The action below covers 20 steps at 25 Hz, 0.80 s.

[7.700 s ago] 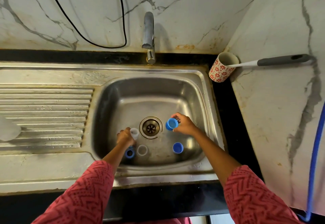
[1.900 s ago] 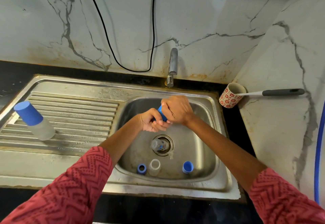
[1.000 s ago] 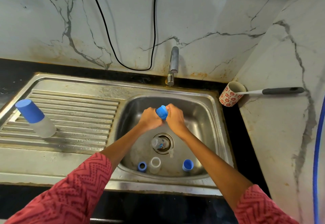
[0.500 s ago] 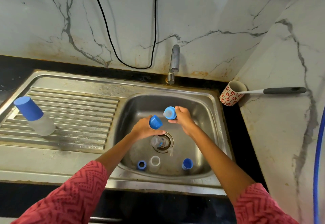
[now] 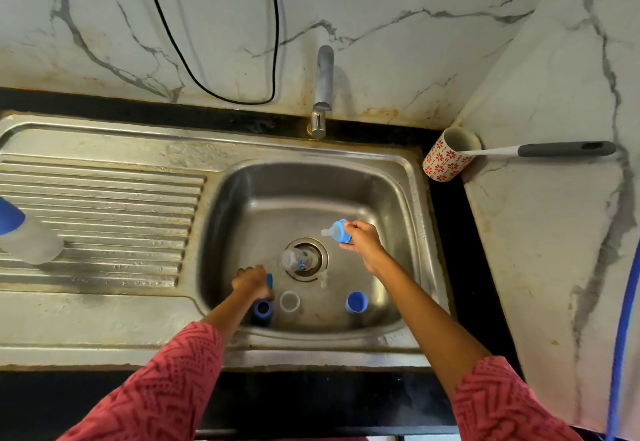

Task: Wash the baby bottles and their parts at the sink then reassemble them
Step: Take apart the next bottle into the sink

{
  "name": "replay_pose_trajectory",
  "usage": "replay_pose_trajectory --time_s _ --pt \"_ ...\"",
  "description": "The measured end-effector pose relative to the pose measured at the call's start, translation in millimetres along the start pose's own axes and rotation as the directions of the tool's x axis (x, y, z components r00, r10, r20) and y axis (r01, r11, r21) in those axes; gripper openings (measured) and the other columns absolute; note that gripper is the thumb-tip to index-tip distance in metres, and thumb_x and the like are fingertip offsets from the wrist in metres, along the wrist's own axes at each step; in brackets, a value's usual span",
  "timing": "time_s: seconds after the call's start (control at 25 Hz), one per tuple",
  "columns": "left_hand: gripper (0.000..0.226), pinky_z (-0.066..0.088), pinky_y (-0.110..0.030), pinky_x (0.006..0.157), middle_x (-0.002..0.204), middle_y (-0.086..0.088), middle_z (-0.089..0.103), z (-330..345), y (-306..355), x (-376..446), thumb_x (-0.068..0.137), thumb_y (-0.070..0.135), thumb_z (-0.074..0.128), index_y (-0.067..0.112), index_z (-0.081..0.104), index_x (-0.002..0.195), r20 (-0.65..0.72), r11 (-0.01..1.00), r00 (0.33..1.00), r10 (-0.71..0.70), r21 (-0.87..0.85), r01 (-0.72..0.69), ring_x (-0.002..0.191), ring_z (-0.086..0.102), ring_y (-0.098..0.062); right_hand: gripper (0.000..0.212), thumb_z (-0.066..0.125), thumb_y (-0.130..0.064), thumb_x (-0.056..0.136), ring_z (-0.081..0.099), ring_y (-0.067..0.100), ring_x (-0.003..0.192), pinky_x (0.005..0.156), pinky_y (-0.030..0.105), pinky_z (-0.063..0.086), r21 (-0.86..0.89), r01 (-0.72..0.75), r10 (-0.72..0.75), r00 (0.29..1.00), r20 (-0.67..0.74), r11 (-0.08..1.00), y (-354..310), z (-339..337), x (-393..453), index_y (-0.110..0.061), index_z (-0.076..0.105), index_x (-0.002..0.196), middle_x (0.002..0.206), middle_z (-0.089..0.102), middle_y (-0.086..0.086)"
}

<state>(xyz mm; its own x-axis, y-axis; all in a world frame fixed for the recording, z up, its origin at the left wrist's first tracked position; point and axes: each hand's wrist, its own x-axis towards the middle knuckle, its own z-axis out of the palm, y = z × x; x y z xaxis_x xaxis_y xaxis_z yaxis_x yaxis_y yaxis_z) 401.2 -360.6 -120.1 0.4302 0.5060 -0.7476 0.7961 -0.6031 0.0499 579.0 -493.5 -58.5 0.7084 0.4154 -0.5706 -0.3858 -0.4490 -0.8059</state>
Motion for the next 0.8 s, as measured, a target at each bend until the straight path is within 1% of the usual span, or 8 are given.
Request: replay_pose_trajectory --time_s 0.16,0.28,0.4,0.44,0.48,0.56,0.64,0.8 --pt "0.051 0.032 -0.040 0.103 0.140 -0.013 0.041 2.0 4.2 1.5 0.085 0.029 0.063 0.013 0.045 0.131 0.046 0.985 0.992 -0.119 0.131 0.112 0.131 0.032 -0.031 0.026 0.052 -0.015 0.096 0.058 0.032 0.112 0.082 0.033 0.053 0.079 -0.087 0.089 0.996 -0.015 0.993 11.1 -5.9 10.0 0.002 0.057 0.116 0.126 0.054 0.021" --pt "0.046 0.032 -0.040 0.103 0.139 -0.013 0.041 -6.4 10.6 -1.3 0.089 0.031 0.055 0.013 0.046 0.130 -0.054 0.986 0.992 -0.115 0.112 0.120 0.130 0.035 -0.031 0.029 0.044 -0.013 0.100 0.059 0.031 0.102 0.075 0.034 0.054 0.131 -0.141 0.137 0.990 0.036 0.981 12.7 -3.4 11.1 0.003 0.053 0.122 0.125 0.054 0.024" --pt "0.042 0.040 -0.035 0.097 0.130 -0.013 0.052 -21.8 28.7 0.1 0.095 0.037 0.045 0.009 0.051 0.127 -0.296 0.946 0.952 0.078 -0.280 -0.165 0.120 0.048 -0.029 0.025 0.036 -0.014 0.102 0.062 0.029 0.082 0.065 0.029 0.053 0.246 -0.262 0.227 0.961 0.161 0.933 8.1 2.4 4.3 0.000 0.050 0.117 0.111 0.058 0.023" --pt "0.039 0.044 -0.030 0.092 0.127 -0.014 0.056 -27.3 37.6 -0.8 0.097 0.034 0.044 0.008 0.053 0.125 -0.326 0.812 0.935 0.137 -0.504 -0.295 0.116 0.053 -0.028 0.023 0.036 -0.014 0.103 0.063 0.026 0.075 0.060 0.026 0.053 0.282 -0.302 0.250 0.946 0.205 0.911 6.0 5.1 1.8 -0.001 0.051 0.113 0.103 0.060 0.020" --pt "0.037 0.046 -0.024 0.086 0.125 -0.014 0.059 -32.9 47.2 -4.9 0.099 0.031 0.043 0.007 0.053 0.126 -0.299 0.604 0.936 0.184 -0.717 -0.347 0.112 0.056 -0.026 0.022 0.037 -0.013 0.102 0.062 0.024 0.070 0.054 0.023 0.052 0.313 -0.330 0.262 0.935 0.239 0.891 3.2 7.9 -1.3 0.000 0.052 0.110 0.095 0.061 0.018" --pt "0.040 0.048 -0.022 0.085 0.121 -0.009 0.061 -44.7 62.7 -19.5 0.100 0.036 0.039 0.013 0.050 0.130 -0.172 0.240 0.924 0.342 -0.935 -0.262 0.107 0.058 -0.020 0.021 0.036 -0.008 0.100 0.059 0.020 0.064 0.045 0.018 0.049 0.380 -0.364 0.267 0.921 0.285 0.850 -4.3 14.1 -6.7 0.002 0.054 0.105 0.083 0.059 0.016" --pt "0.043 0.046 -0.034 0.095 0.116 -0.005 0.060 -53.0 70.9 -27.2 0.099 0.043 0.033 0.017 0.049 0.129 -0.110 0.096 0.880 0.463 -0.980 -0.173 0.107 0.058 -0.018 0.024 0.034 -0.004 0.097 0.058 0.016 0.052 0.041 0.017 0.046 0.435 -0.371 0.255 0.918 0.303 0.820 -13.0 19.2 -9.4 0.003 0.056 0.096 0.078 0.056 0.015" --pt "0.052 0.045 -0.037 0.099 0.118 -0.011 0.059 -56.5 73.7 -32.3 0.098 0.048 0.031 0.011 0.050 0.129 -0.138 0.013 0.863 0.486 -0.986 -0.165 0.110 0.057 -0.022 0.024 0.033 -0.003 0.097 0.059 0.019 0.054 0.041 0.018 0.047 0.444 -0.355 0.235 0.924 0.302 0.823 -26.1 23.9 -15.7 0.002 0.056 0.093 0.080 0.056 0.016"
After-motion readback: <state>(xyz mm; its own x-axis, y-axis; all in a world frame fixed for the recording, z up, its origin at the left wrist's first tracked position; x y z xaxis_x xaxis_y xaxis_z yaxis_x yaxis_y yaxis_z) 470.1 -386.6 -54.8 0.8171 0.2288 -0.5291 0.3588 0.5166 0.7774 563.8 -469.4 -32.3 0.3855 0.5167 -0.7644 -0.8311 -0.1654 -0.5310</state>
